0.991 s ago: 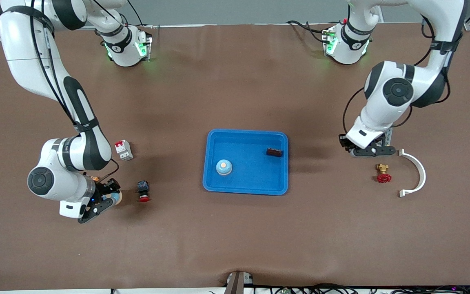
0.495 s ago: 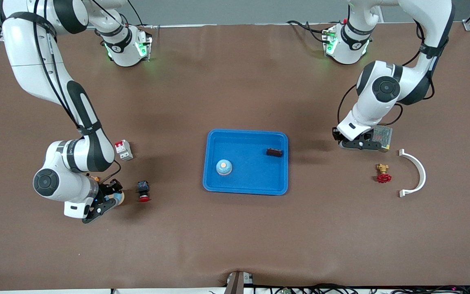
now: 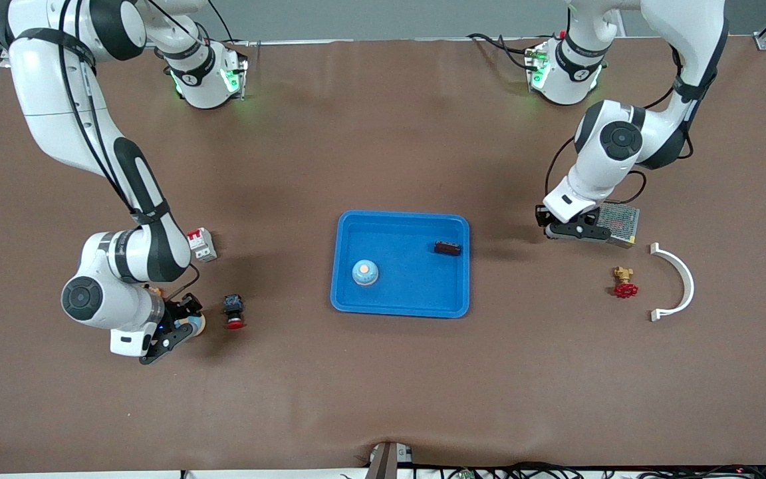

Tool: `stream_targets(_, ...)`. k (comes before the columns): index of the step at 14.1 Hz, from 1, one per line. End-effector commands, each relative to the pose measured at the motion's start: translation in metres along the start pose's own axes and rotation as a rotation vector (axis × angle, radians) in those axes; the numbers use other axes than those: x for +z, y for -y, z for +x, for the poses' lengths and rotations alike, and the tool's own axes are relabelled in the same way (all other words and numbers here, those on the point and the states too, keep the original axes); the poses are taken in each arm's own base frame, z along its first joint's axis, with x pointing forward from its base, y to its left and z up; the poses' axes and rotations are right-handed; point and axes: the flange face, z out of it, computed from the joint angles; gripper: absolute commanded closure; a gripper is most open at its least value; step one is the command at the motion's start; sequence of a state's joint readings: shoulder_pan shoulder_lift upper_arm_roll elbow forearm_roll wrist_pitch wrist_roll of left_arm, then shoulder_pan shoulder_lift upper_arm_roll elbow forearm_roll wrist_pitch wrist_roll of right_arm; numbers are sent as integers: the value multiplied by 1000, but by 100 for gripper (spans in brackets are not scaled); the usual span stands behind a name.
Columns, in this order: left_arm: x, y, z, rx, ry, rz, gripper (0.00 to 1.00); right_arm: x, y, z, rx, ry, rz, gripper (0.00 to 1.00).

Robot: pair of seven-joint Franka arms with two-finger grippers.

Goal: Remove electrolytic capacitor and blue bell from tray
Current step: 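Set the bell beside the red button and open the right gripper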

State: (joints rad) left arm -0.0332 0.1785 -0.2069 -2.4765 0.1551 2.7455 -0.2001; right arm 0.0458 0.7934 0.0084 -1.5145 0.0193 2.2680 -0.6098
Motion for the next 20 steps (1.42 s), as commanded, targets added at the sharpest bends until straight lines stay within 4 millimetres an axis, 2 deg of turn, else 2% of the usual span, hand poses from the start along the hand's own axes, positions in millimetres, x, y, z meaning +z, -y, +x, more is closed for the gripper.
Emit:
stream_targets(1, 15, 10, -4, 15, -21, -17, 100, 2, -4, -1, -13, -15, -1, 55)
stream_targets(3, 22, 9, -5, 16, -24, -23, 100, 1, -4, 0, -13, -15, -1, 54)
stream_targets(4, 24, 9, -5, 18, -21, -24, 100, 0, -4, 0, -12, -16, -2, 47)
stream_targets(5, 25, 11, -6, 19, -18, -23, 100, 0, -4, 0, -12, -17, -3, 12)
stream_targets(6, 26, 11, -6, 19, -17, -24, 100, 0, -4, 1, -3, -23, 3, 0)
stream_targets(9, 34, 10, -7, 17, -23, -32, 100, -9, -11, 1, 18, -32, 3, 0)
stream_targets(12, 41, 16, -7, 2, -33, -40, 100, -32, -17, 3, 39, -59, 5, 0)
stream_targets(15, 41, 17, -7, 4, -33, -40, 100, -71, -13, 16, 118, -73, 97, 0)
stream_targets(18, 42, 16, -8, 4, -30, -40, 100, -102, -2, 27, 304, -36, 150, 0)
stream_targets(20, 43, 17, -8, 4, -29, -40, 100, -119, 26, 44, 350, -37, 146, 0)
